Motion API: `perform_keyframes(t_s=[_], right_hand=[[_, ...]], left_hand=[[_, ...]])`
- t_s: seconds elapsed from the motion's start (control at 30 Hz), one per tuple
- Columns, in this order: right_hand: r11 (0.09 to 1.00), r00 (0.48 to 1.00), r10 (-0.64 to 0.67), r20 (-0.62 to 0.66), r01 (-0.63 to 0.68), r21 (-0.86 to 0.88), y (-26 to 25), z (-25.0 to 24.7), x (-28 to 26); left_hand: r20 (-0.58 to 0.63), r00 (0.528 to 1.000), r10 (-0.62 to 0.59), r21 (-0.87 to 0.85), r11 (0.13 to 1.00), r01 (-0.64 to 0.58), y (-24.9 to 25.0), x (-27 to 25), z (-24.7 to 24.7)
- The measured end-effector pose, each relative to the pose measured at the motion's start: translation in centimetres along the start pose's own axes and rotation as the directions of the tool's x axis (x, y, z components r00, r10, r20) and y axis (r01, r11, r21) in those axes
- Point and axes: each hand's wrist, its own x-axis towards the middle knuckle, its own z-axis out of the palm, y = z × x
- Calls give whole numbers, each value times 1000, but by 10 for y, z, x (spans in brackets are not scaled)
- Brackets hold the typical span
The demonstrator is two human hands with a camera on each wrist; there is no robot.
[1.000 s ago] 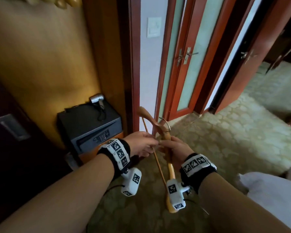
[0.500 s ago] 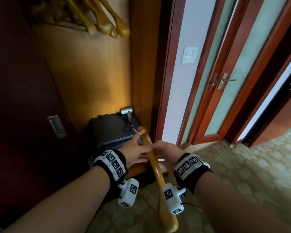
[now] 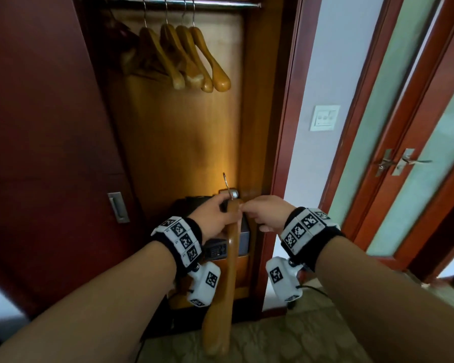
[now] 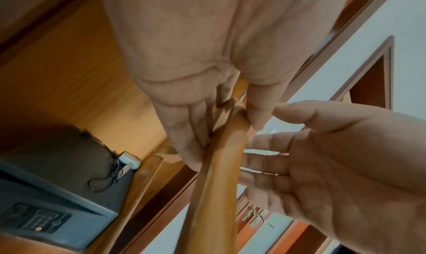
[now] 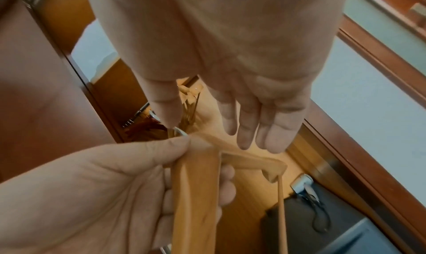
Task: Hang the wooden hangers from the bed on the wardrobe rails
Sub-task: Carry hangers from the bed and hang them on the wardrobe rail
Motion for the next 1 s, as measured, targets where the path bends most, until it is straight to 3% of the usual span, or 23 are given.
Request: perform_keyframes(t_s=[0.2, 0.37, 0.63, 0.83, 1.0], right_hand=[[993, 996, -84, 33, 81, 88, -58, -29, 27], [984, 986, -169, 11, 168, 55, -105, -33, 78], [958, 969, -244, -46, 233, -169, -188, -69, 144], [963, 952, -268, -146, 269, -12, -226, -112, 165], [941, 917, -329, -224, 338, 4, -252, -138, 182]], left_hand=[[-39, 999, 5, 46, 999, -3, 39, 35, -30], [-51, 997, 56, 36, 998, -54, 72, 82, -64], [159, 971, 177, 15, 983, -181, 144, 167, -108], [282, 926, 250, -74, 968, -239, 202, 216, -123], [285, 912, 296, -73, 955, -287, 244, 250, -122]])
